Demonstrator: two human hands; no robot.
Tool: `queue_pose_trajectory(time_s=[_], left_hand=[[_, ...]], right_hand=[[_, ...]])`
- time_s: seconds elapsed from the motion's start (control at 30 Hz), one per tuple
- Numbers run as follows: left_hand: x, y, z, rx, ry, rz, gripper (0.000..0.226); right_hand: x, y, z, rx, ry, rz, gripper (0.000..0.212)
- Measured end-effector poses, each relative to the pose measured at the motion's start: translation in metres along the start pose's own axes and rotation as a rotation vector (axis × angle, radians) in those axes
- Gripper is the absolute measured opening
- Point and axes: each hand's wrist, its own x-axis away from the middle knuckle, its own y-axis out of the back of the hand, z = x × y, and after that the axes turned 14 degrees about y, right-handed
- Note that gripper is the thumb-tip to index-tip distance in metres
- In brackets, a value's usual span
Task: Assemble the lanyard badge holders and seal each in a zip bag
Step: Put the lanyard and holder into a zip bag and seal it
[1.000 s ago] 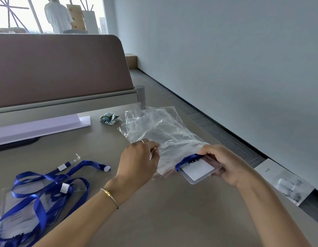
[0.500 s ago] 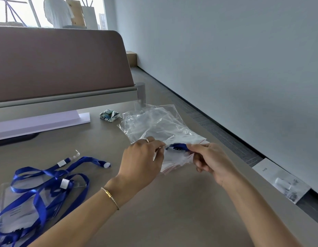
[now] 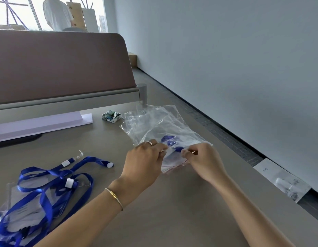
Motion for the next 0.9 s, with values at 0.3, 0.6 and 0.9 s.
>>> queue_pose_trajectory(time_s=[0.3, 0.6, 0.9], left_hand=[[0.01, 0.021, 0.007, -0.216, 0.175, 0.364, 0.049], [-0.012, 0.032, 0.034, 0.301, 0.594, 0.452, 0.006], [-0.034, 0.084, 0.027, 1.17, 0.947, 0.125, 0.004]], right_hand=[[0.002, 0.009, -0.017, 0.086, -0.069, -0.174, 0.032], [-0.001, 0.0, 0.009, -0.426, -0.092, -0.225, 0.008], [-0.038, 0.025, 0.064, -0.717, -0.086, -0.449, 0.008]])
